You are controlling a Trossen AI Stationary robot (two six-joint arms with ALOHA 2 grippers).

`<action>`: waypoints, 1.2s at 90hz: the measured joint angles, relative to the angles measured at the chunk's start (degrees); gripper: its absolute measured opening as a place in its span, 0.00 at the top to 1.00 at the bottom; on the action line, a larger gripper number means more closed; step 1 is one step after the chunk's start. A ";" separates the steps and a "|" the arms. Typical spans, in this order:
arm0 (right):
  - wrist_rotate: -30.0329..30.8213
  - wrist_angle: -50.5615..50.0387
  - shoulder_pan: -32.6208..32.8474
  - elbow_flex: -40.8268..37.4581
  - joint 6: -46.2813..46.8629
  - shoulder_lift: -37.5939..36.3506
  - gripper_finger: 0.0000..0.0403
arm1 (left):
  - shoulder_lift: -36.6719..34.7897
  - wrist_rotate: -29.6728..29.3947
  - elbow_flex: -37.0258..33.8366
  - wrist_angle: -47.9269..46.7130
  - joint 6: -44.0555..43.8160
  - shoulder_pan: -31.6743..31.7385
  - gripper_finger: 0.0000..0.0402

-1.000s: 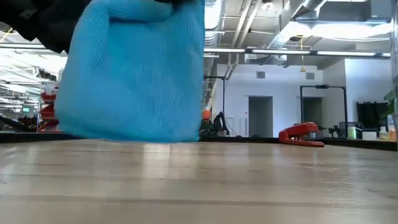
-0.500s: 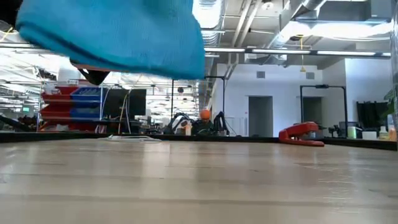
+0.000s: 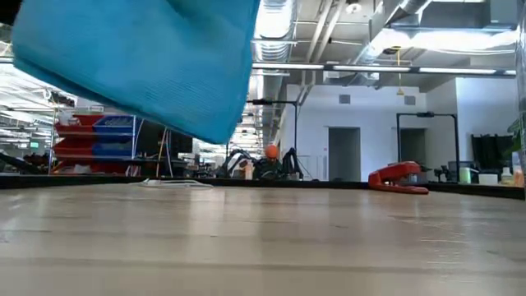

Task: Apply microfiber cloth
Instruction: Wipe the front of the cellphone with the blue microfiber cloth

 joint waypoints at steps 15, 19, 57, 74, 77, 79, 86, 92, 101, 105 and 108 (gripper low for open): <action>6.04 5.19 0.58 0.02 -4.94 -0.71 1.00 | -0.12 0.23 0.06 0.62 0.30 -0.14 0.99; 6.10 5.15 0.94 0.01 -4.61 -0.71 1.00 | -0.12 0.24 0.04 0.40 0.27 -0.14 0.99; -1.27 -11.43 1.59 0.24 14.66 -0.41 1.00 | 0.12 0.07 -0.17 0.61 1.13 -0.23 0.99; 5.49 -8.59 2.87 0.05 7.38 -0.39 1.00 | 0.04 -0.19 -0.10 1.49 1.02 -0.17 0.99; 7.27 -7.67 3.15 0.04 5.36 -0.40 1.00 | 0.00 -0.24 -0.04 1.64 1.02 -0.18 0.99; 8.50 -6.93 3.29 0.04 4.10 -0.41 1.00 | -0.04 -0.22 -0.04 1.79 1.02 -0.19 0.99; 12.89 -4.65 3.99 0.01 -0.24 -0.71 1.00 | -0.10 -0.28 0.00 1.88 0.99 -0.19 0.99; 16.29 -2.99 4.43 0.00 -2.90 -0.99 1.00 | -0.10 -0.15 0.00 1.57 0.93 -0.19 0.99; 20.00 -1.61 5.05 0.00 -4.48 -1.06 1.00 | -0.10 0.07 0.00 1.40 0.86 -0.19 0.99; 20.01 -1.66 5.23 0.00 -4.14 -1.06 1.00 | -0.10 0.18 0.00 1.14 0.86 -0.19 0.99; 19.98 -1.80 5.33 0.00 -3.25 -1.06 1.00 | -0.10 0.22 0.00 1.09 0.86 -0.23 0.99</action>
